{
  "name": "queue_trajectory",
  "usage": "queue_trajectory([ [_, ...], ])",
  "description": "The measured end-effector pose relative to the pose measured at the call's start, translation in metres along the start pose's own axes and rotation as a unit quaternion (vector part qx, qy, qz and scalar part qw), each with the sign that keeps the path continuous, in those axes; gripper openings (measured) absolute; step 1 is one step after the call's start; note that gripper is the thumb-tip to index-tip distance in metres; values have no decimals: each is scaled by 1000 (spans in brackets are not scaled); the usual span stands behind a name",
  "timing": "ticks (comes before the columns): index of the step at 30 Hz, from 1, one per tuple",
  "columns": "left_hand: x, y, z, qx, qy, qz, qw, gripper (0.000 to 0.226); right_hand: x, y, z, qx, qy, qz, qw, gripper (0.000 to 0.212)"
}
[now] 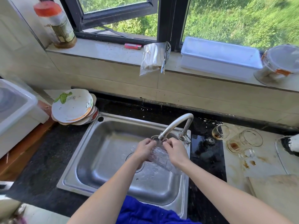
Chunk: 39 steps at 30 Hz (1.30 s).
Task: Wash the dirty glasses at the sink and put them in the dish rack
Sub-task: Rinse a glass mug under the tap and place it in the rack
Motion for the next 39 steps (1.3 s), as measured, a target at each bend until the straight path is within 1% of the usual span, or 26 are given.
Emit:
queue_trajectory([
  [2,3,-2,-2,4,4,5,1000,28,-1,-1,2,-22,-20,73,997,23],
  [3,5,-3,-2,1,-3,20,1000,29,-4,-1,2,-28,-35,79,996,20],
  [4,8,-4,-1,-6,-10,40,999,29,-7,-1,1,-23,-45,46,998,18],
  [5,10,-5,1,-14,-10,68,998,29,-10,2,0,-4,-51,-16,999,17],
  [6,12,-8,1,-26,0,93,995,29,-12,7,0,27,-57,-77,995,21],
  [8,12,-10,5,-43,27,117,992,29,-10,16,6,102,-81,-159,979,41],
  [10,8,-8,4,-22,43,69,996,30,-1,21,13,144,-102,-205,963,53],
  [11,5,-3,4,13,43,20,999,27,2,22,14,146,-108,-203,962,56],
  [13,2,11,4,86,23,-82,993,21,5,20,8,112,-130,-135,976,58],
  [14,3,16,6,106,10,-136,985,18,7,17,5,86,-142,-96,982,61],
  [16,6,23,9,117,-3,-218,969,4,5,14,-1,56,-146,-69,985,74],
  [17,7,26,12,120,-4,-224,967,10,1,14,-5,53,-130,-82,987,80],
  [18,5,24,12,115,1,-203,972,17,-4,16,-8,64,-104,-108,987,83],
  [19,4,23,14,101,1,-155,983,23,-10,18,-10,78,-77,-146,983,82],
  [20,4,20,15,73,1,-100,992,27,-13,21,-12,94,-58,-185,977,76],
  [22,8,13,18,6,-4,9,1000,29,-10,25,-15,115,-53,-248,960,54],
  [24,10,13,20,-23,-5,51,998,24,1,18,-9,111,-77,-277,951,26],
  [25,9,15,20,-28,-8,50,998,22,7,15,-6,108,-84,-282,950,21],
  [27,1,20,19,-28,-14,12,999,19,15,13,-3,104,-79,-281,951,24],
  [29,-6,24,18,-25,-19,-41,999,21,17,8,-1,100,-84,-278,952,24],
  [31,-4,33,20,-3,-18,-49,999,28,14,2,-7,102,-65,-269,956,24],
  [33,-6,42,19,32,17,-56,998,36,10,-8,-13,92,-35,-247,964,28],
  [35,-14,43,15,45,48,-58,996,40,13,-16,-15,55,-25,-156,986,36],
  [36,-19,42,14,41,47,-42,997,39,19,-15,-13,34,-35,-104,993,42],
  [37,-22,40,13,38,36,-33,998,39,24,-12,-10,14,-43,-77,996,46],
  [39,-20,36,18,30,0,-48,998,37,25,-12,-9,11,-51,-101,994,41],
])
Point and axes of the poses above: each hand's wrist, its own z-axis away from the middle knuckle, its own x-axis out of the palm, y = z × x, the point moved 6 cm from there along -z, towards the middle knuckle, and after that the axes turned 3 degrees about x, right-handed, at the moved point
